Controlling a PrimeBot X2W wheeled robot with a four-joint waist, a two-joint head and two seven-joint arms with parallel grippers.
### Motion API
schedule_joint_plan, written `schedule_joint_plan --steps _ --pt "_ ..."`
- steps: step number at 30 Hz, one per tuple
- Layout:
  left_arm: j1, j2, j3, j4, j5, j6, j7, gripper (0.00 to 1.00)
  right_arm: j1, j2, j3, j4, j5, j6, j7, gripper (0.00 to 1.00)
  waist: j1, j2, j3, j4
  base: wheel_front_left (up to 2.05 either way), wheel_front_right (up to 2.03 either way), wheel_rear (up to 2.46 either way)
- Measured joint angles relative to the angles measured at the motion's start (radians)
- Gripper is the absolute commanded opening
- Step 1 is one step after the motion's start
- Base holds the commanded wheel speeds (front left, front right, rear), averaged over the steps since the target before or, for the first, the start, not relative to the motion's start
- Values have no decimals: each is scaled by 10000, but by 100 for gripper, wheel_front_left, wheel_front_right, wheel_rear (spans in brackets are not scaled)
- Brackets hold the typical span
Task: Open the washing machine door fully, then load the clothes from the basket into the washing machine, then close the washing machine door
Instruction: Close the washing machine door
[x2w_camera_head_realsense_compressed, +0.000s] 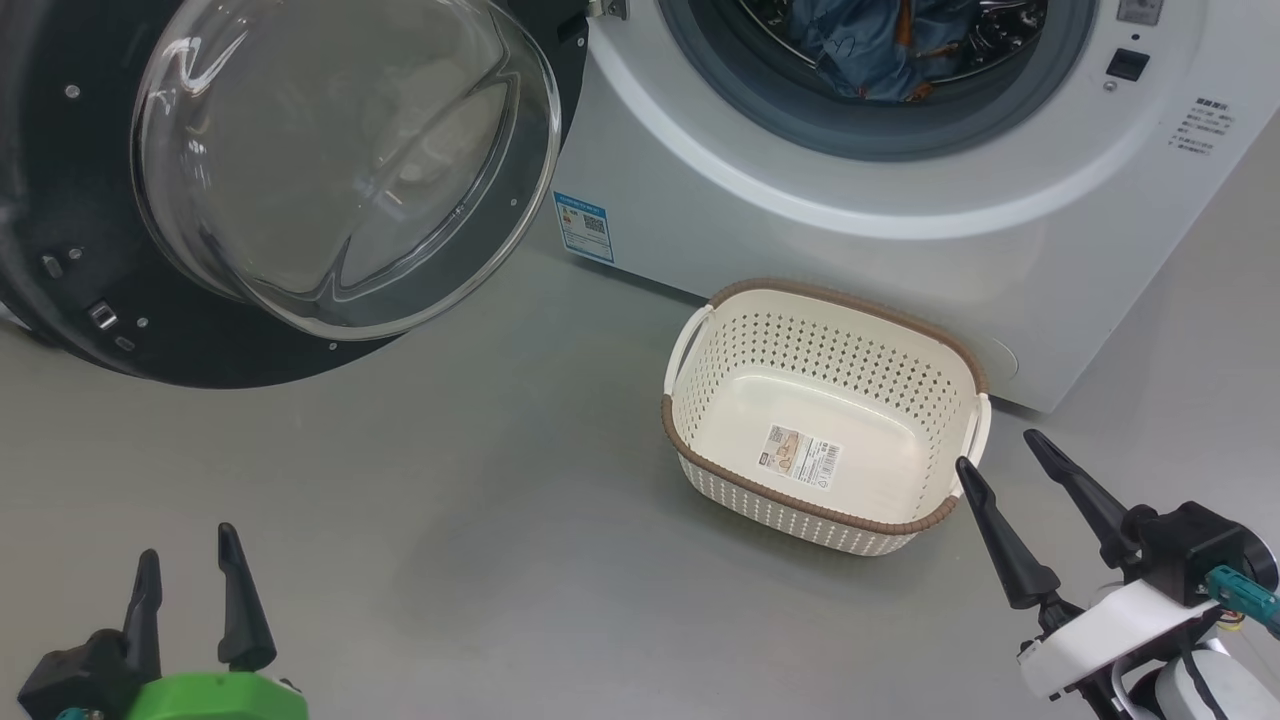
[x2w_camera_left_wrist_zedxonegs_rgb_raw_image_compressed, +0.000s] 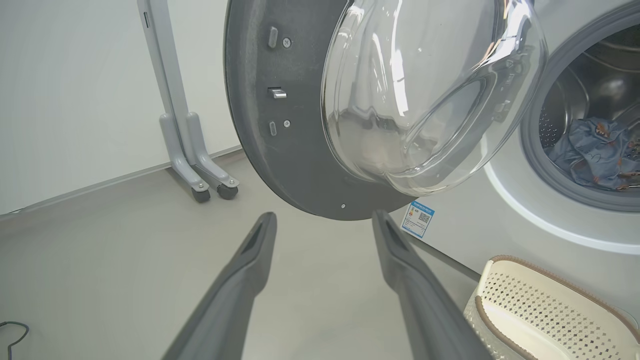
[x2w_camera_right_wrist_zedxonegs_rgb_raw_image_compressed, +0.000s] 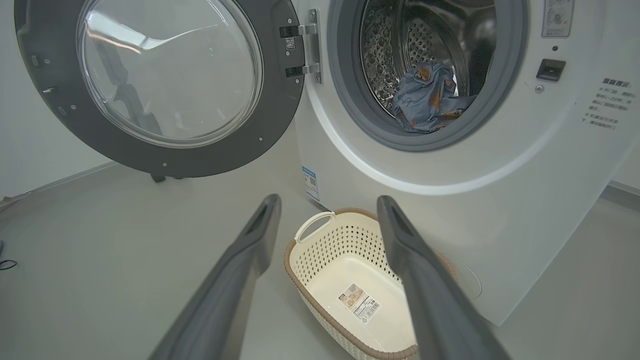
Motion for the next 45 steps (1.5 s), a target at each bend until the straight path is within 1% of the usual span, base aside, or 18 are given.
schedule_joint_plan --steps 4,6,7,8,9,10,11,14,17,22,26,28,31,34,39,43,45 --pt "17 0 13 -107 -4 2 0 100 -12 -12 0 6 0 0 0 100 0 0 13 -8 0 0 0" --pt "34 -2 94 -222 -192 2 0 100 -30 -23 79 4 0 0 0 100 0 0 29 -31 0 0 0" --pt "34 -2 94 -222 -192 2 0 80 -30 -23 79 4 0 0 0 100 0 0 29 -31 0 0 0" --pt "30 6 102 -282 -251 -6 0 47 -32 -21 79 8 2 2 0 100 0 0 39 -50 0 0 0" --pt "27 0 102 -337 -330 -12 0 31 -32 -23 73 10 8 2 0 100 0 0 49 -63 0 0 0" --pt "20 -2 115 -422 -454 -50 0 4 -32 -27 50 13 13 0 0 100 0 0 55 -73 0 0 0" --pt "3 -4 167 -545 -456 -54 0 0 -32 -29 42 13 13 0 0 100 0 0 61 -85 0 0 0" --pt "-190 -8 593 -1012 -351 -153 0 0 -61 -29 86 12 13 2 0 100 0 0 110 -156 0 0 0" --pt "-792 75 976 -1492 -268 -322 0 0 -108 -40 33 12 13 0 0 100 0 0 185 -244 0 0 0" --pt "-2002 541 1906 -2188 -499 -474 -31 0 -151 -59 -58 12 15 0 0 100 0 0 308 -396 0 0 0" --pt "-2820 915 2493 -2405 -920 -583 -33 0 -221 -63 -144 2 15 0 0 100 0 0 423 -518 0 0 0" --pt "-3268 1051 2767 -2362 -1425 -667 -33 0 -230 -69 -161 -13 15 0 0 100 0 0 489 -575 0 0 0" --pt "-3927 1346 3166 -2132 -2140 -683 -40 0 -255 -104 -196 -33 13 2 0 100 0 0 614 -664 0 0 0" --pt "-4523 1680 3563 -1630 -3022 -765 36 0 -332 -142 -261 -69 13 0 0 100 0 0 737 -761 0 0 0" --pt "-5509 2006 4113 -495 -4656 -807 986 0 -424 -232 -366 -109 13 0 0 100 0 0 979 -882 0 0 0" --pt "-6227 2527 4583 401 -5683 -807 1896 0 -436 -303 -357 -169 12 0 0 100 0 0 1179 -962 0 0 0" --pt "-6542 2819 4660 826 -6077 -807 2504 0 -446 -334 -355 -196 12 2 0 100 0 0 1285 -999 0 0 0"
